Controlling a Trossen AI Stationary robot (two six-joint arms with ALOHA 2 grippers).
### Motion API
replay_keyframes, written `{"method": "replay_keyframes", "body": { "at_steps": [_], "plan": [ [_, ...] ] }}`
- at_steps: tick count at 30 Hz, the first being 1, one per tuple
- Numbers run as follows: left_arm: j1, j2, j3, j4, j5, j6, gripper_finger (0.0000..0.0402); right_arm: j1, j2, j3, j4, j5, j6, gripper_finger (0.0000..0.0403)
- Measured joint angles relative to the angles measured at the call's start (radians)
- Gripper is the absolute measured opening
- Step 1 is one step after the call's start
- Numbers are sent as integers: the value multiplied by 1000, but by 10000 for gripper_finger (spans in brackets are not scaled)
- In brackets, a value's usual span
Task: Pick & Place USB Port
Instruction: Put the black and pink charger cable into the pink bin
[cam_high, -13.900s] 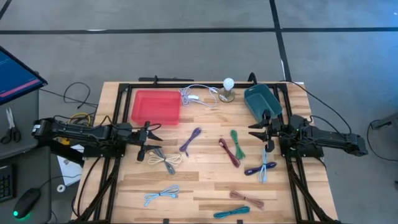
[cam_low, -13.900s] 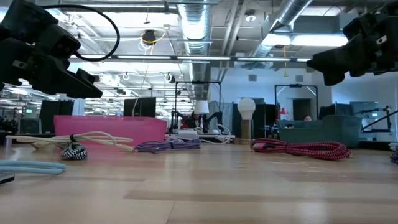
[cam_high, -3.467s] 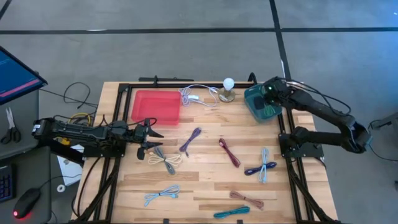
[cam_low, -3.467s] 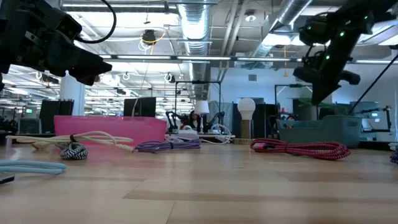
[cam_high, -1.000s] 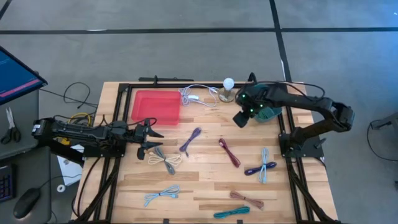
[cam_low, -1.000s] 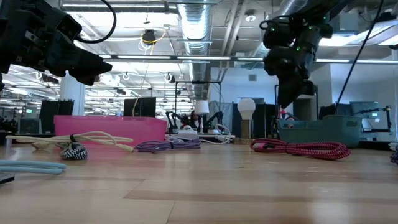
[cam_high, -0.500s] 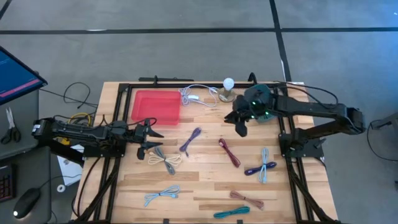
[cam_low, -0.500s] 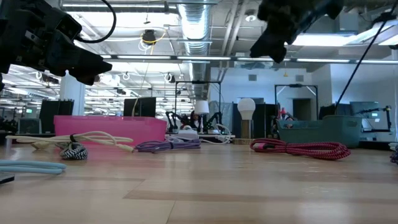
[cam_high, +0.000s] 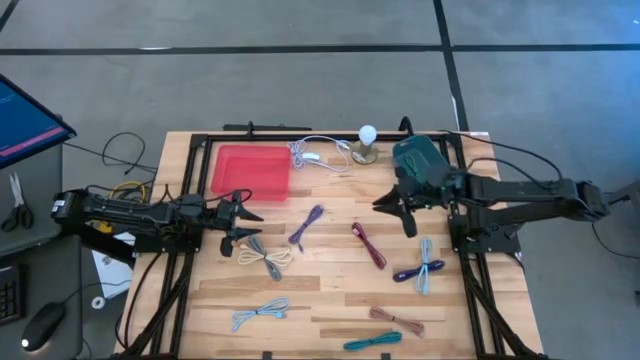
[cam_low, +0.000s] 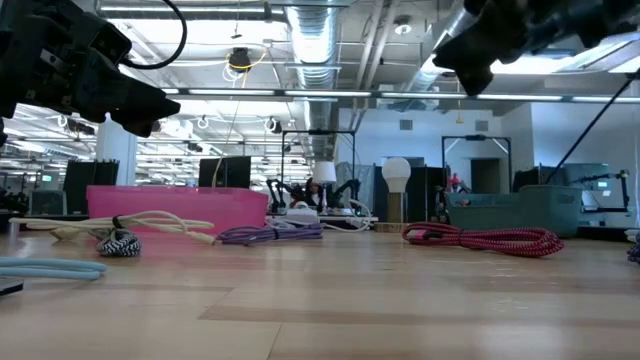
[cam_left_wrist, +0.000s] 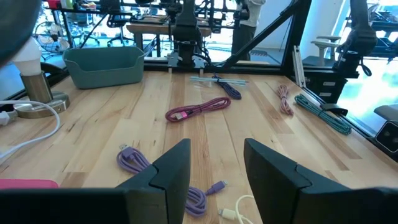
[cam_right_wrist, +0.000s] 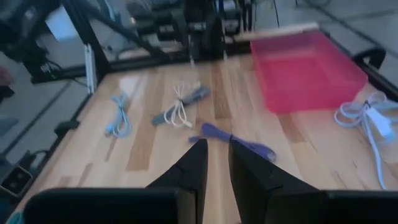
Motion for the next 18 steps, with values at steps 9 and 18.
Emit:
{"method": "replay_keyframes", "body": {
  "at_steps": [9,18],
  "plan": [
    [0,0,0,0,0,0,149,62,-106,-125,101,53,29,58],
    [0,0,0,0,0,0,149,93,-93,-173,83,140,81,58]
  ]
}}
